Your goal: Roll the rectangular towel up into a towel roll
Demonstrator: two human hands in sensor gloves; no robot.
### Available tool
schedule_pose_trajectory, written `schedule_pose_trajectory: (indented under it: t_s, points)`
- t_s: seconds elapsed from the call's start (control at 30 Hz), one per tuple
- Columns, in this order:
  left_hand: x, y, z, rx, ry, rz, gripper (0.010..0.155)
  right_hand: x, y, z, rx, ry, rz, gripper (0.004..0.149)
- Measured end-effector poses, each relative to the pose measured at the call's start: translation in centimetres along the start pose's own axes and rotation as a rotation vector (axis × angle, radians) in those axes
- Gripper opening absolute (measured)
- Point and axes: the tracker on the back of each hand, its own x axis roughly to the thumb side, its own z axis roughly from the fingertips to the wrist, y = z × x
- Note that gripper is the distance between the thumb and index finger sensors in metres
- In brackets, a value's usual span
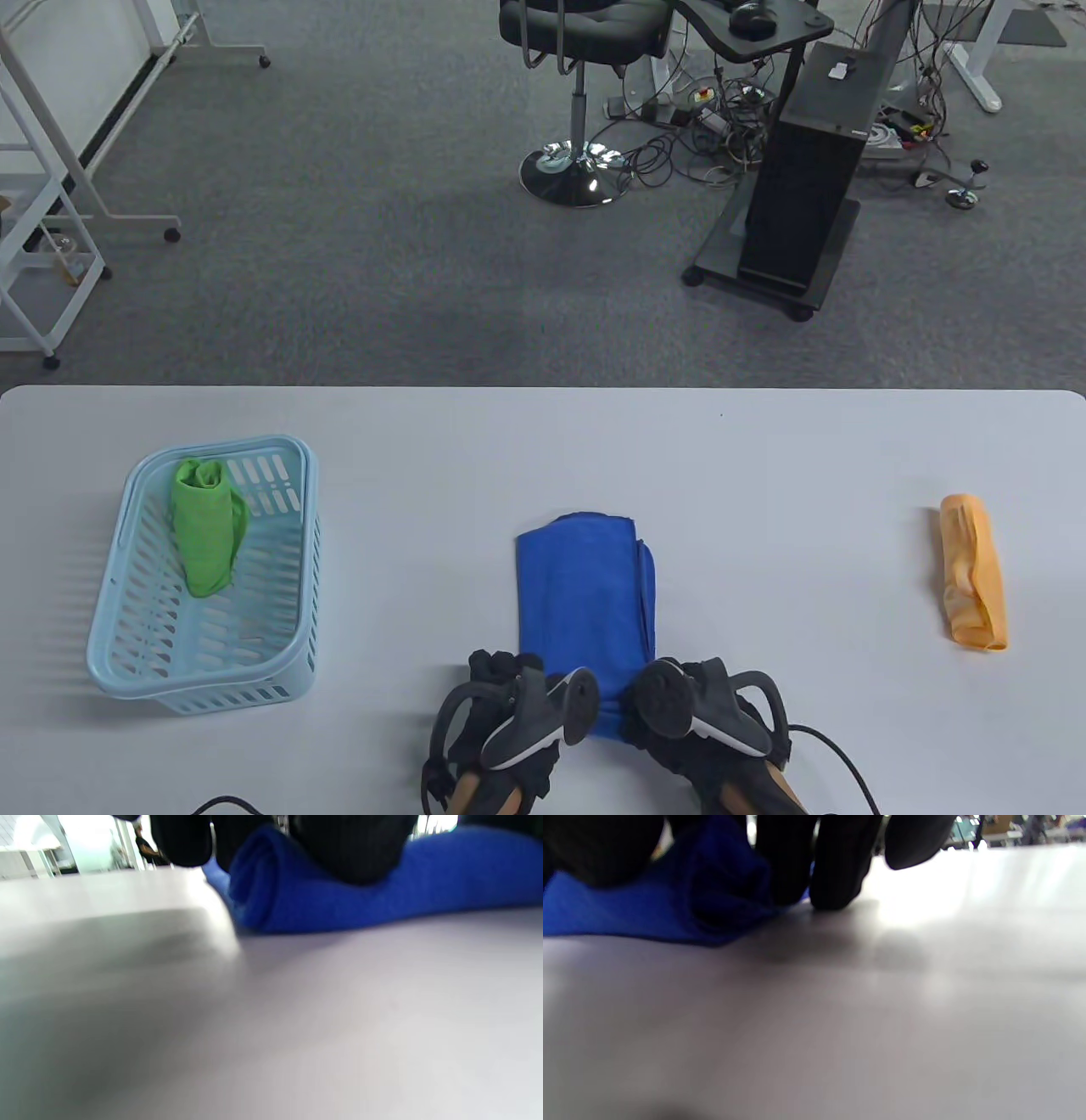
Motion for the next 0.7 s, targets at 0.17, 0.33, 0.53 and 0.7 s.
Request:
schedule_pose_trajectory:
  t_s: [0.17,0.33,0.53,0.7]
  points:
    - [0.36,-0.21,0.10,-0.051,-0.021,-0.007,0.067,0.50,0.40,-0.23,0.058,0.031,0.130,0.068]
    - [0.94,-0.45,-0.03,-0.051,-0.014,-0.088,0.067,0.77,0.32,-0.34,0.020,0.037,0.138,0.055]
    - [0.92,-0.56,-0.05,-0.005,-0.011,-0.073,0.055,0.53,0.29,-0.38,0.014,0.021,0.101,0.051]
    - [0.17,-0.33,0.14,0.028,-0.018,0.022,0.053,0.38,-0.19,-0.17,0.037,0.001,0.080,0.050]
